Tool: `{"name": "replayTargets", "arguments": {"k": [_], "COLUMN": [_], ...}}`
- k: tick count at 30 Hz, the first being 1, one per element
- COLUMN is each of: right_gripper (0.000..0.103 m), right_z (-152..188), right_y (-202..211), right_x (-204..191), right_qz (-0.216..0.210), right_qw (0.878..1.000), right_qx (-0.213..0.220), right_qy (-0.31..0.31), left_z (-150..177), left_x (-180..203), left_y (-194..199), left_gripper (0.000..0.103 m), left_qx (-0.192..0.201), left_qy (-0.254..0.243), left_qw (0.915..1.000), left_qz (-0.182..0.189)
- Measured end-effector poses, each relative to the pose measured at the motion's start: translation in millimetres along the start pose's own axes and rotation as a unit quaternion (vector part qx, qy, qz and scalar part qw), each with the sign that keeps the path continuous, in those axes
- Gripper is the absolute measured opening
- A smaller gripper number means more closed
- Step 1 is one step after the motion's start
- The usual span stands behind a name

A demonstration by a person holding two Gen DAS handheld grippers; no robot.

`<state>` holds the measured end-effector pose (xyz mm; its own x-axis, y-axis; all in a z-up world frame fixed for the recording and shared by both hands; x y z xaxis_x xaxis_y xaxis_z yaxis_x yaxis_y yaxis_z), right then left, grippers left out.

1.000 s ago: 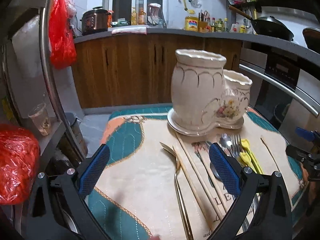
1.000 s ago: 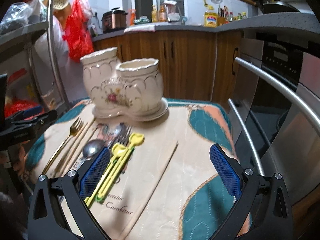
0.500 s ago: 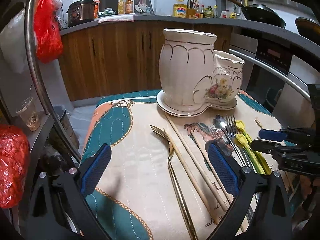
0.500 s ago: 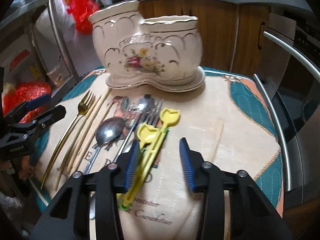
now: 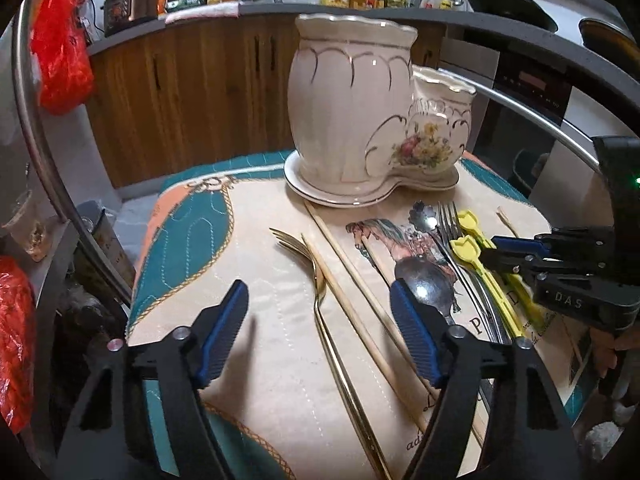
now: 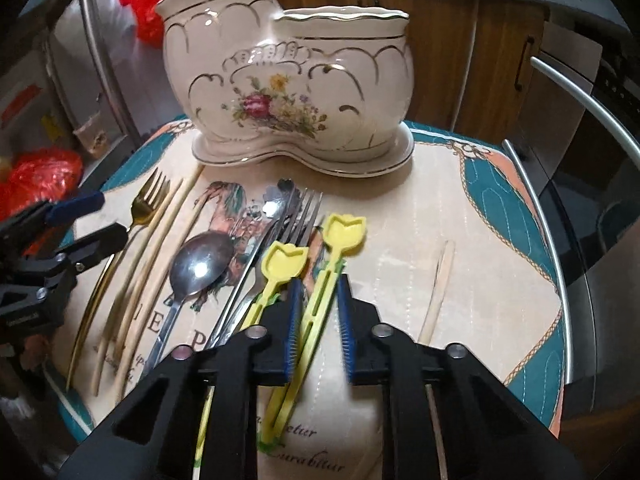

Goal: Organize utensils
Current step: 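Grasp the yellow tulip-handled spoon with the right tool while the left tool grasps a gold fork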

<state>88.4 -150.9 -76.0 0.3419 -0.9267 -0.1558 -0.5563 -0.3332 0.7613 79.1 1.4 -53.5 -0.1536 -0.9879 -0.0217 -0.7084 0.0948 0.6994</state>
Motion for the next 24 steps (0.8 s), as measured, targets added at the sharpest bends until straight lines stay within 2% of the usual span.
{"name": "replayTargets", "arguments": {"k": [2, 4, 8, 16, 20, 24], "right_gripper": [0.011, 0.011, 0.011, 0.011, 0.011, 0.011], "right_z": [1.6, 3.1, 4.1, 5.3, 4.9, 4.6], "right_y": [1.8, 4.4, 5.9, 7.1, 10.2, 14.9], "right_x": [3.0, 5.1, 7.8, 11.9, 12.1, 12.0], "right_qz": [-0.007, -0.011, -0.021, -0.047, -0.053, -0.056], "right_qw": [1.000, 1.000, 0.999, 0.998, 0.997, 0.997], "right_qx": [0.007, 0.013, 0.020, 0.031, 0.039, 0.050], "right_qy": [-0.007, -0.010, -0.012, -0.027, -0.029, -0.028], "left_z": [-0.4, -1.3, -5.3, -10.3, -9.1, -10.6], "left_x": [-0.6, -2.5, -1.8, -9.2, -7.9, -7.0], "left_y": [-4.6, -7.8, -11.8, -23.1, -26.6, -20.3], "left_gripper": [0.055, 0.052, 0.034, 0.022, 0.004, 0.003], "left_qx": [-0.010, -0.015, -0.020, -0.041, -0.048, -0.031], "left_qy": [0.007, 0.017, 0.017, 0.038, 0.042, 0.042], "left_qw": [0.9999, 0.9996, 0.9994, 0.9981, 0.9972, 0.9981], "left_qz": [0.009, 0.014, 0.021, 0.027, 0.038, 0.032]}}
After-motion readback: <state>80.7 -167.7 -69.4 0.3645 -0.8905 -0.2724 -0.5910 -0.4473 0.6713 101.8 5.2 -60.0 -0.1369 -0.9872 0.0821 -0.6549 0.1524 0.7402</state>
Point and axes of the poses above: each gripper's, at about its wrist camera, not at the fingertips, and y roughly against the way its jaws point, x to its right, z to its underside, the point moved 5 cm from there along -y, roughly the way its jaws point, and after that the axes turned 6 degrees about -z, right-handed, at the moved point
